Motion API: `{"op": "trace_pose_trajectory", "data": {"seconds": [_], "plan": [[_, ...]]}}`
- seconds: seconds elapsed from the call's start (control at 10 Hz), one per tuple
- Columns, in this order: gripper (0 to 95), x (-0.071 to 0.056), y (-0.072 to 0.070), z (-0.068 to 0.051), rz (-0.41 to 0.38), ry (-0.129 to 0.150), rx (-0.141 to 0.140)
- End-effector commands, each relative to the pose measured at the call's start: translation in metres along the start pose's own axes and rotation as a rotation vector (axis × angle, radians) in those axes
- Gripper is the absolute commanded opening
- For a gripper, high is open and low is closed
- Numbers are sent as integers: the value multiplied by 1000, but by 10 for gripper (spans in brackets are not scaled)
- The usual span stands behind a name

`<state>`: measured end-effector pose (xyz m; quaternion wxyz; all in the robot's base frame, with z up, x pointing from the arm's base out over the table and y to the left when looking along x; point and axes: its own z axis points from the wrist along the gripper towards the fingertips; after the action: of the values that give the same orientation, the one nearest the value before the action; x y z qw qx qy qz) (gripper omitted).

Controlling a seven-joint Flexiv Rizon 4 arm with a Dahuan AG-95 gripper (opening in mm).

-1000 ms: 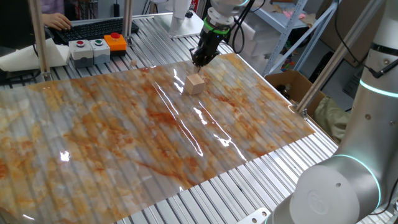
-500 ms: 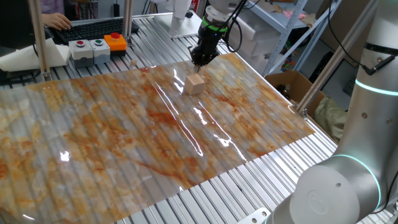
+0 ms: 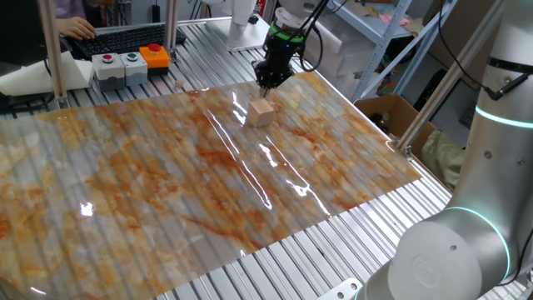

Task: Use the gripper to push the small block from left to right

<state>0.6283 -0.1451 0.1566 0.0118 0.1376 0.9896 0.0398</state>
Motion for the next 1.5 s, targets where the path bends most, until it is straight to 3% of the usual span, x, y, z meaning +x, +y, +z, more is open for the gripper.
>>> {"op": "trace_pose_trajectory", "data": {"seconds": [0.1, 0.5, 0.6, 1.2, 1.5], "plan": [[0, 0, 0, 0, 8, 1, 9], [0, 0, 0, 0, 1, -31, 41], [0, 0, 0, 0, 30, -43, 62], [0, -2, 0, -1, 33, -32, 70], [0, -21, -2, -4, 22, -20, 75]]}}
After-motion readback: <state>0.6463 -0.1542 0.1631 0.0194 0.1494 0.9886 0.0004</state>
